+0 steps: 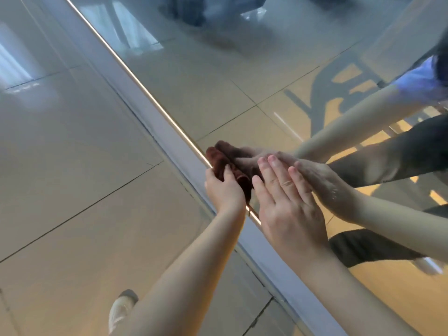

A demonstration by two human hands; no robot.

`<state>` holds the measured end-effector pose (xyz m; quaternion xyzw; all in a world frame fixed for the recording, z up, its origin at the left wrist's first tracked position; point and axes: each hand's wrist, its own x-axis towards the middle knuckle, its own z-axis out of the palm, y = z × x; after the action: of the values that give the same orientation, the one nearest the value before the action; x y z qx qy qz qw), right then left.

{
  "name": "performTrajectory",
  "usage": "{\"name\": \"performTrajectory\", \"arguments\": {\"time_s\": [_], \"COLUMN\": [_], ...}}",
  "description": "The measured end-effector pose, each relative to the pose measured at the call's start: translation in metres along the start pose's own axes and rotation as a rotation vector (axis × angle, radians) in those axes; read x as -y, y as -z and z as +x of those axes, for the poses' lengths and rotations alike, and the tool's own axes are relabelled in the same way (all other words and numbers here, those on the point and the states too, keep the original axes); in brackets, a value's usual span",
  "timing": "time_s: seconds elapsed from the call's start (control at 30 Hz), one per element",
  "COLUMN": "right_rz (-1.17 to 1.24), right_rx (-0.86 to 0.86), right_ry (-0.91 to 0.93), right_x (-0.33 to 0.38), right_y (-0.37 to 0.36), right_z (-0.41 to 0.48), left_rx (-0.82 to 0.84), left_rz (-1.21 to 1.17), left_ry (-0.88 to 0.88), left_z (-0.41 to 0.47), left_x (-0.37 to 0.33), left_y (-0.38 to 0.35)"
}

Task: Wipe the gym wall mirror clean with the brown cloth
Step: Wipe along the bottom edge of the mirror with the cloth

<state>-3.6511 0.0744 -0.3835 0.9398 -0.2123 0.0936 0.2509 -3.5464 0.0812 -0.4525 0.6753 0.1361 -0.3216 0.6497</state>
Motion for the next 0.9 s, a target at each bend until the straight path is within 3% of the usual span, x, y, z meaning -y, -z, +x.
{"name": "performTrajectory", "arguments": {"time_s": [0.23,0.43,0.63,0.9], "right_rz": [-0.005,-0.02,-0.023,-0.048], "right_rx": [0.001,0.008,0.012,0.038], "right_ry": [0.013,0.032,0.033,0.039], "right_x": [0.011,0.019,0.025,0.029], "right_y": [-0.008,-0.01,-0.013,-0.011], "right_z": [0.028,0.05,0.075,0.096], "left_rx": [0.003,0.058,-0.045,0.003], "left_rz": [0.014,-0.002,-0.021,-0.001], "left_ry": [0.134,0.054,-0.052,0.165], "left_z": [0.061,0.036,0.084,0.128], "left_x": [-0.023,-0.024,-0.064,-0.079], "left_y": [0.012,0.011,0.009,0.02]}}
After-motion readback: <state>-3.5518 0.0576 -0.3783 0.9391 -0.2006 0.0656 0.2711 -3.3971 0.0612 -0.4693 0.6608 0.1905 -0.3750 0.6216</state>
